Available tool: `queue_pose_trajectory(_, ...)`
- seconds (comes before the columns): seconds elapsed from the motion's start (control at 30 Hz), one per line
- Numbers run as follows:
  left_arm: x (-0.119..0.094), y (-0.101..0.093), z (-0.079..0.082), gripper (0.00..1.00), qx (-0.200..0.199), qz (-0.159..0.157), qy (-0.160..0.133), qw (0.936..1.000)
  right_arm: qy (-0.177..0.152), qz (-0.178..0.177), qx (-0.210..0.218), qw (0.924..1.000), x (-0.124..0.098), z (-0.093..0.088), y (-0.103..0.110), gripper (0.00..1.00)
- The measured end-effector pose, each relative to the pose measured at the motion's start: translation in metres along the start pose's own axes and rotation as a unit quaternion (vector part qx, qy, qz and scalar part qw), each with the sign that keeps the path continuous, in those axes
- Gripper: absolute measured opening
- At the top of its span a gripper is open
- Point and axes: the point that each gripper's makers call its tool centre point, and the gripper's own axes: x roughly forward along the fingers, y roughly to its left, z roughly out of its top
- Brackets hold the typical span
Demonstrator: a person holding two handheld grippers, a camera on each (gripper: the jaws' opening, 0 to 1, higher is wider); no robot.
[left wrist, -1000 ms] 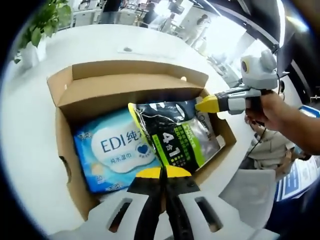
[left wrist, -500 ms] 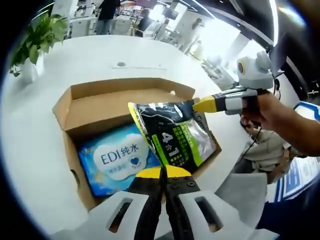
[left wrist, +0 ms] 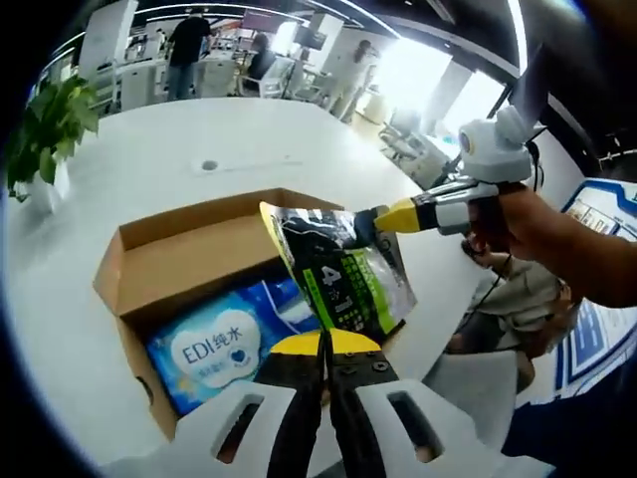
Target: Operate the shoe box by opening the lid, removing the specified soft item, and placing it in the target area until the item is outside and the box remains undamaged.
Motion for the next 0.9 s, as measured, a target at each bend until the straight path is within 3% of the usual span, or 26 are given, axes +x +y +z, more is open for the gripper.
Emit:
queue_pose_trajectory(0.27, 0.012, -0.02, 0.015, 0.0, 0.01, -0.012, -0.006, 0.9999, -0.012, -0.021, -0.005, 0.9997, -0.027, 0.007, -0.014, 0.0)
queue_pose_trajectory(0.57, 0.039, -0.057, 0.03, 0.0, 0.025, -0.034, -0.008, 0.9991, -0.016, -0.047, 0.0, 0.9988, -0.059, 0.005, -0.05, 0.0)
queue_pose_trajectory(0.9, 0.076, -0.079, 0.039, 0.0, 0.021, -0.044, -0.001, 0.9988, -0.013, -0.061, 0.007, 0.998, -0.075, -0.002, -0.091, 0.0)
